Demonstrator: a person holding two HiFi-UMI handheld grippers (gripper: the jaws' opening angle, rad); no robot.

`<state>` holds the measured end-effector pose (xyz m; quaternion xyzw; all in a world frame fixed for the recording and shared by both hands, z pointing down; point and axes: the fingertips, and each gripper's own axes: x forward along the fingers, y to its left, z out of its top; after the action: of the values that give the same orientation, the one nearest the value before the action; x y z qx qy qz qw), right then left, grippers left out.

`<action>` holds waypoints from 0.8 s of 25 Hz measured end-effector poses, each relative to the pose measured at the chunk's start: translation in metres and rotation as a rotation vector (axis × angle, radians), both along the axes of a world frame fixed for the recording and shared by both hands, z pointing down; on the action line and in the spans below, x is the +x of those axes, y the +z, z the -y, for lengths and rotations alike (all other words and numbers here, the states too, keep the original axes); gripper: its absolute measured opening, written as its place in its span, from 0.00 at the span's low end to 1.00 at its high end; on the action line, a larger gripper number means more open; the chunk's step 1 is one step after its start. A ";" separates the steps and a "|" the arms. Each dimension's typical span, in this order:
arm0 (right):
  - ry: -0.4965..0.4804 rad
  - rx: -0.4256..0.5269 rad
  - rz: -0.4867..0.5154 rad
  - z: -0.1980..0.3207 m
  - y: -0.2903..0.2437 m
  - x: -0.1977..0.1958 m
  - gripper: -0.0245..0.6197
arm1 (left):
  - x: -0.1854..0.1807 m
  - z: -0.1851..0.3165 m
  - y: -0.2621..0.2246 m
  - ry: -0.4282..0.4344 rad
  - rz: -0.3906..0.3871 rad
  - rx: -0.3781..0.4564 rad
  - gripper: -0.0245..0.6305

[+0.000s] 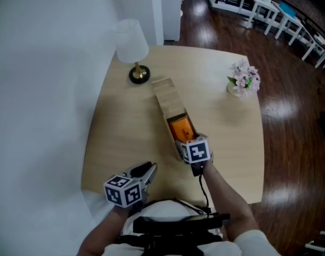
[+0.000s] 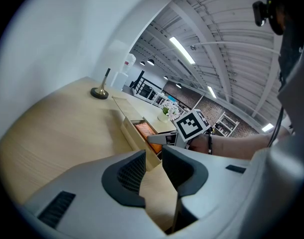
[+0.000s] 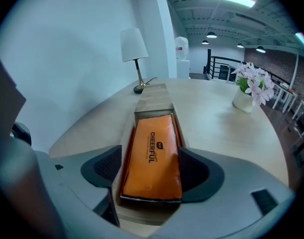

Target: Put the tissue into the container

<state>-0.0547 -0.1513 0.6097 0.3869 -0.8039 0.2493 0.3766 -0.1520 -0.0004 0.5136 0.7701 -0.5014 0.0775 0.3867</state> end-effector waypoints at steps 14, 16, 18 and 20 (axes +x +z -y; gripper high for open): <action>0.014 0.143 0.211 -0.020 -0.098 0.039 0.39 | 0.022 0.004 -0.043 0.073 -0.043 0.132 0.06; 0.023 0.162 0.239 -0.032 -0.115 0.054 0.28 | 0.030 0.003 -0.049 0.097 -0.046 0.147 0.06; 0.044 0.176 0.260 -0.044 -0.128 0.070 0.18 | 0.038 0.001 -0.055 0.121 -0.045 0.154 0.04; 0.067 0.187 0.270 -0.058 -0.138 0.085 0.09 | 0.047 -0.001 -0.059 0.150 -0.046 0.157 0.04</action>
<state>0.0303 -0.0935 0.4715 0.4097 -0.8537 0.2357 0.2189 -0.1052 0.0010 0.4549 0.8348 -0.4381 0.0491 0.3299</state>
